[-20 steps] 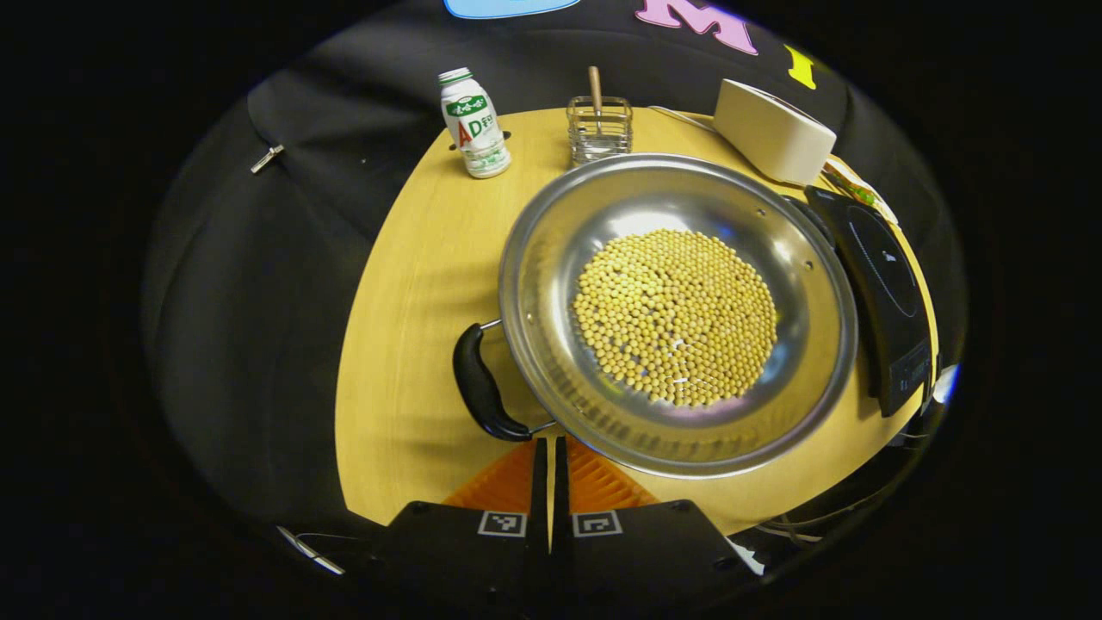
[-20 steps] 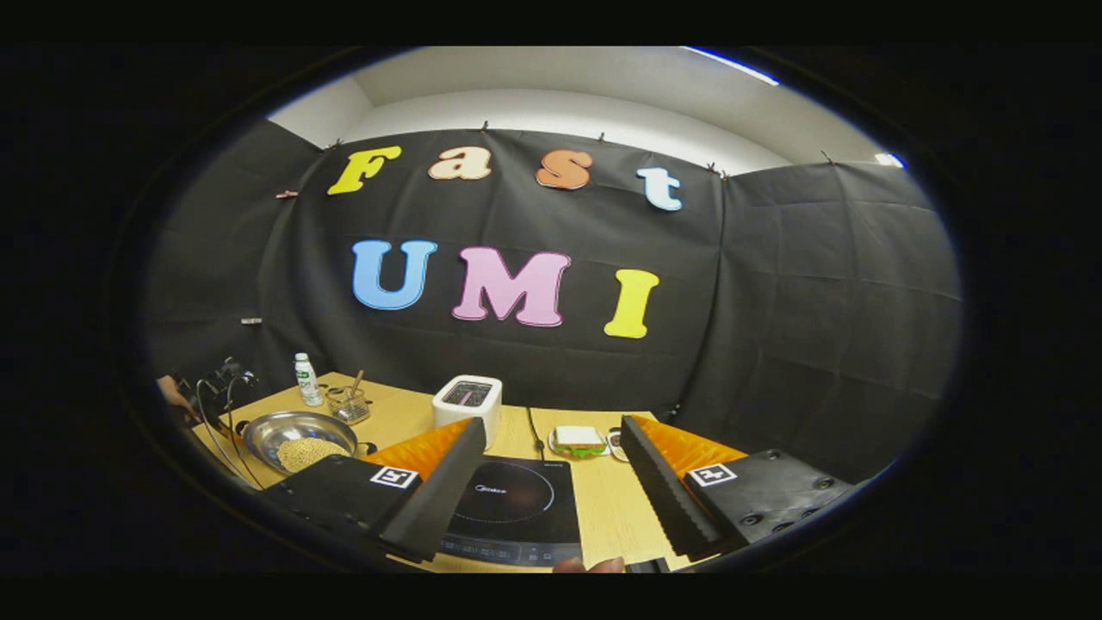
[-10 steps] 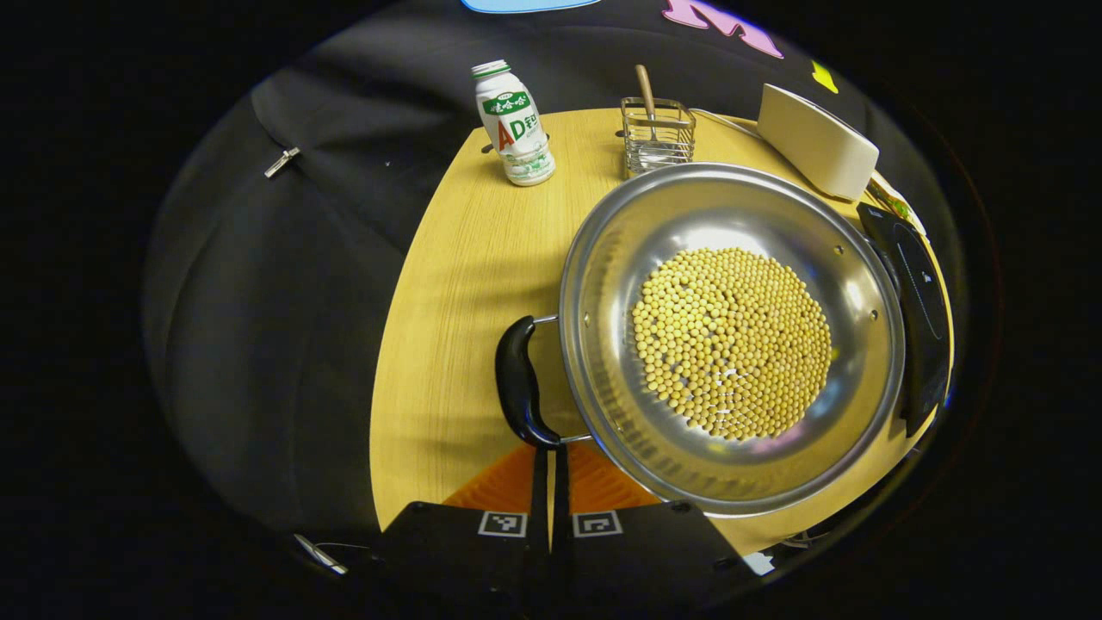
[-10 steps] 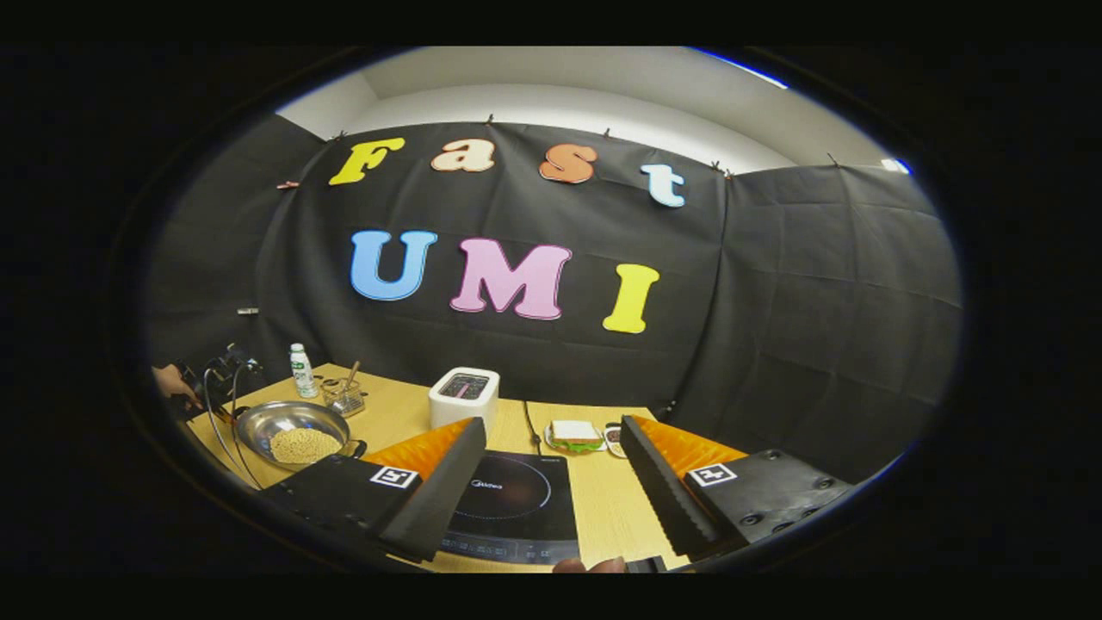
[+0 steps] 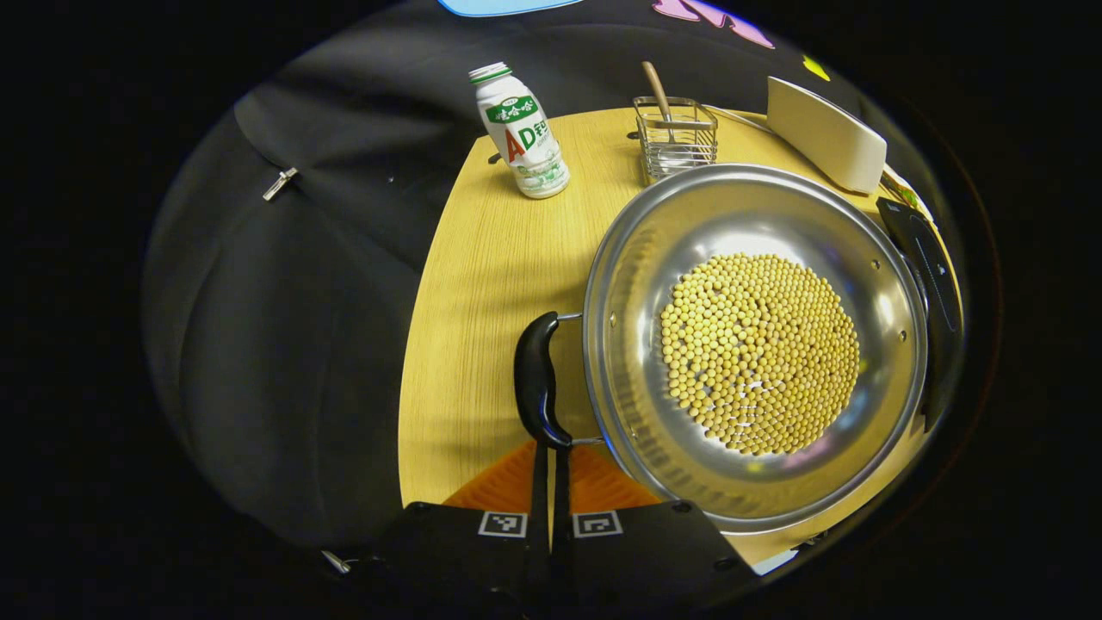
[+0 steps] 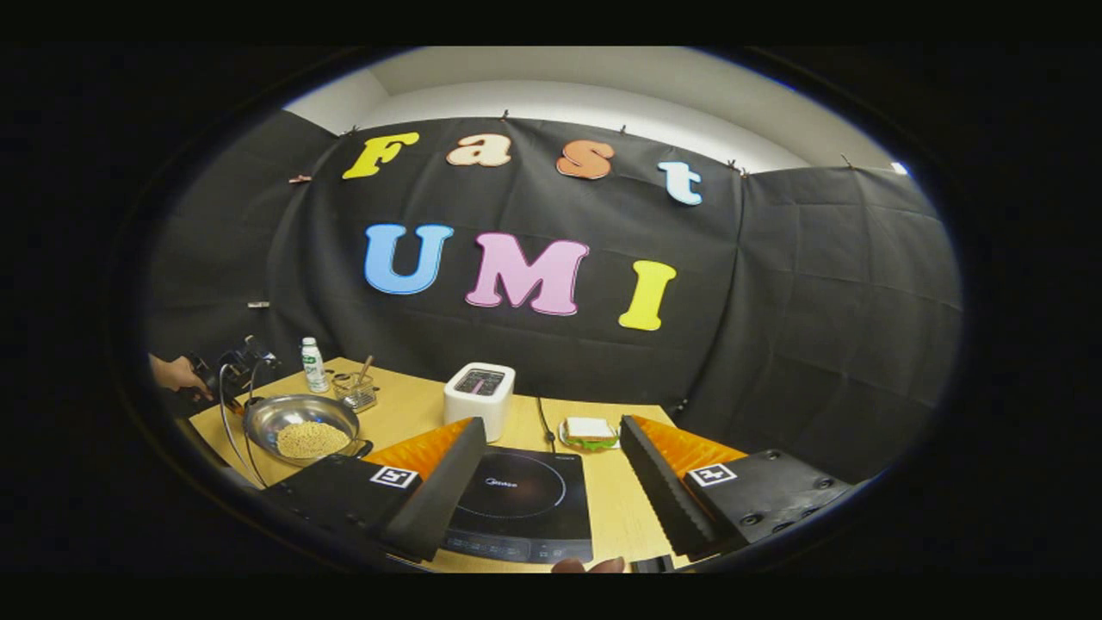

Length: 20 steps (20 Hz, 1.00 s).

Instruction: First push the handle of the pot to place it horizontally, then grasp the pot with both hands and set it on the induction cooktop.

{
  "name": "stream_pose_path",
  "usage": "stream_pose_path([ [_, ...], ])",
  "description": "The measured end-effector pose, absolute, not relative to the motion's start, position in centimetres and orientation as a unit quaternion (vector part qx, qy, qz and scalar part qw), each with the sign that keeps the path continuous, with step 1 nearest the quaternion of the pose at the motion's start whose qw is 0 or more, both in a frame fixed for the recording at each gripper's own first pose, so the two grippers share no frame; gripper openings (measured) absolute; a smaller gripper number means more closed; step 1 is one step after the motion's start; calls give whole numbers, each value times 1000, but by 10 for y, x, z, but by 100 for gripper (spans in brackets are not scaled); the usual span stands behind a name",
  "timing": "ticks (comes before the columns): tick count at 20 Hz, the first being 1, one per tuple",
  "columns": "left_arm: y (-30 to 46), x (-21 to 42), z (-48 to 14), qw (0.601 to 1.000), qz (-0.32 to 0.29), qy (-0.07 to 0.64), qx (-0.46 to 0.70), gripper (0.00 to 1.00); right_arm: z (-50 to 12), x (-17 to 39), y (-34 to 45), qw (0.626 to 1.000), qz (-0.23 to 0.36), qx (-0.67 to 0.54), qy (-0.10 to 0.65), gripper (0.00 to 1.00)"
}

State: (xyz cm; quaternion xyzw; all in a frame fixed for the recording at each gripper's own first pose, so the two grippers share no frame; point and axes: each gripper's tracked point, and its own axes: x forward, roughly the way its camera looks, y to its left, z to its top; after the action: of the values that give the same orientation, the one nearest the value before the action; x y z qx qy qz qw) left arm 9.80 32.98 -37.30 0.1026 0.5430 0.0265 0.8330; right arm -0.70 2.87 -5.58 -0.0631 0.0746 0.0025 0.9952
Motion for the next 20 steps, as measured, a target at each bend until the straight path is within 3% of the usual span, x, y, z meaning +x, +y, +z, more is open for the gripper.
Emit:
stream_pose_path([
  [7, 353, 84, -344, 866, 85, 483, 98, 6, -79, 5, 54, 993, 30, -45, 108, 98],
  [9, 353, 77, -331, 881, 87, 455, 93, 15, -87, 11, 64, 991, 40, -37, 120, 98],
  [10, 352, 75, -324, 889, 84, 440, 92, 36, -92, 14, 69, 991, 44, -31, 125, 98],
  [12, 352, 74, -310, 902, 80, 414, 95, 61, -100, 21, 83, 989, 55, -19, 138, 98],
  [13, 351, 76, -303, 908, 77, 401, 93, 67, -106, 24, 91, 987, 61, -13, 146, 98],
  [16, 339, 85, -284, 932, 47, 354, 66, 98, -123, 33, 119, 982, 83, -3, 167, 98],
  [20, 319, 99, -285, 942, -20, 335, 35, 97, -139, 50, 154, 977, 114, 1, 180, 98],
])
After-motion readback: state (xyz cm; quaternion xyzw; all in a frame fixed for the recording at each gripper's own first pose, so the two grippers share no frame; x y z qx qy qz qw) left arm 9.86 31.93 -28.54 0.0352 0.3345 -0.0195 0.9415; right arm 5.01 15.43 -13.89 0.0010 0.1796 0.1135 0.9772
